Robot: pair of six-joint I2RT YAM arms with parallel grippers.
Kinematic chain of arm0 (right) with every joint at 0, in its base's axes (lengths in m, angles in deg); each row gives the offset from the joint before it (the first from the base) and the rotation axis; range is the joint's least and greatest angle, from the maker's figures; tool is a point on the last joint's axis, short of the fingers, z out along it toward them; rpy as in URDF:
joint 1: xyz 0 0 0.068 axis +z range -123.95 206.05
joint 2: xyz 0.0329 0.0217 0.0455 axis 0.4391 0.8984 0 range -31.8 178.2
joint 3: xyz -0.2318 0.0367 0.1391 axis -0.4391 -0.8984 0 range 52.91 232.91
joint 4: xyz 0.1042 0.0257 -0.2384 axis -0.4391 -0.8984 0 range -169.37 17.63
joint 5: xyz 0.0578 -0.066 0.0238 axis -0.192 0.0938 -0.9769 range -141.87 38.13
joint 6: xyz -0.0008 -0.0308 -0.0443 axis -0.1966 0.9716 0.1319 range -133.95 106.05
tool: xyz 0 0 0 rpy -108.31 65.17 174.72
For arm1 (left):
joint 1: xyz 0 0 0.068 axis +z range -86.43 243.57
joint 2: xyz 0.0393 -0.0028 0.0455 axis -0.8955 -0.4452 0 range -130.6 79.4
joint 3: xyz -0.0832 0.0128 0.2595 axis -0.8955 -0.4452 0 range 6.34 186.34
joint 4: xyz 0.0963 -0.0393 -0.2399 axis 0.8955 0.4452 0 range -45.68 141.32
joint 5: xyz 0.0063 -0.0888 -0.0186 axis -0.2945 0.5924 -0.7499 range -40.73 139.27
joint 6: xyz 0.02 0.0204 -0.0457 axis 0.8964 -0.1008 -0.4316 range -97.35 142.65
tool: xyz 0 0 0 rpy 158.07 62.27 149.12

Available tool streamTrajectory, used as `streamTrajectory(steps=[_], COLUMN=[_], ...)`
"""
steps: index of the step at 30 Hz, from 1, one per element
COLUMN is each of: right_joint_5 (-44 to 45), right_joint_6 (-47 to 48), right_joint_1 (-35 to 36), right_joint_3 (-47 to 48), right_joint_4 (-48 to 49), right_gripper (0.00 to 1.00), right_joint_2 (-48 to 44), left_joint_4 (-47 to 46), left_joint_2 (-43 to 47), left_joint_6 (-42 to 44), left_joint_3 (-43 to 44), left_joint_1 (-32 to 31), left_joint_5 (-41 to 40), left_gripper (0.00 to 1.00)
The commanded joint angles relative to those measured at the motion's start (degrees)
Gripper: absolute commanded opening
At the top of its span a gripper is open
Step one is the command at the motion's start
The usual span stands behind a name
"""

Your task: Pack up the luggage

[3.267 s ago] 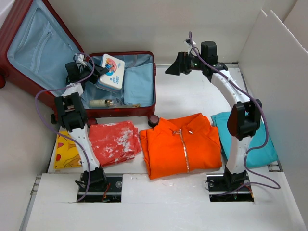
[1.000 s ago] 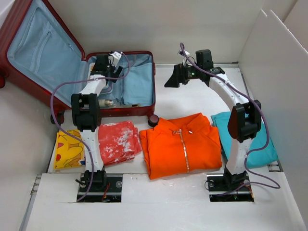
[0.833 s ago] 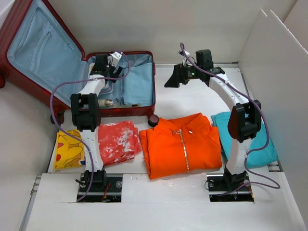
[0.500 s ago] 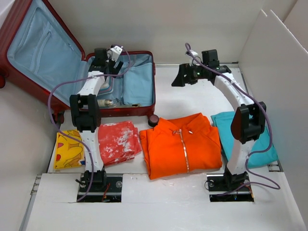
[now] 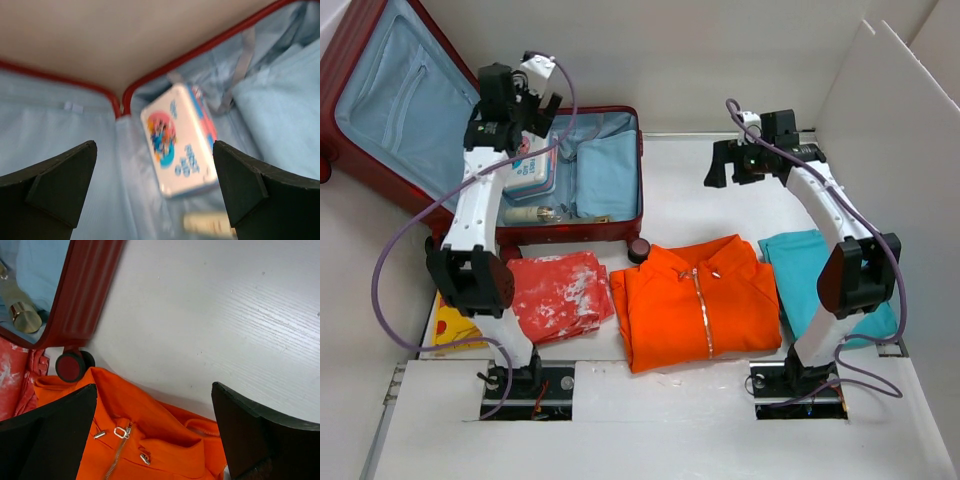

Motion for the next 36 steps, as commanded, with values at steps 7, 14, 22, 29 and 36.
streamTrajectory(steps=[7,14,22,29,36], right_joint_5=[-0.1,-2.7,-3.3,-1.2,1.2], right_joint_6=[2.1,3.3,4.4,5.5,6.1], right_joint_1=[4.7,7.9,11.0,12.9,15.3], right_joint_3=[1.6,9.6,14.2,14.2,15.4], right_joint_4=[2.4,-0.8,-2.6,-3.7,-4.9], right_gripper=[1.0,1.0,1.0,1.0,1.0], right_joint_2=[0.1,6.3,9.8,9.8,10.3], left_joint_4=[21.4,25.7,25.1,14.0,10.4], left_joint_2=[20.3,30.1,25.2,22.7,18.1], left_joint_6=[-7.0,-6.2,-0.3,0.3,-2.7], left_joint_3=[-17.2,-35.5,-50.8,-60.9,-60.2], left_joint_1=[18.4,39.6,57.5,57.5,57.5], left_joint_5=[5.8,10.0,17.3,12.4,12.1], left_gripper=[0.83,0.83,0.99,0.99,0.99])
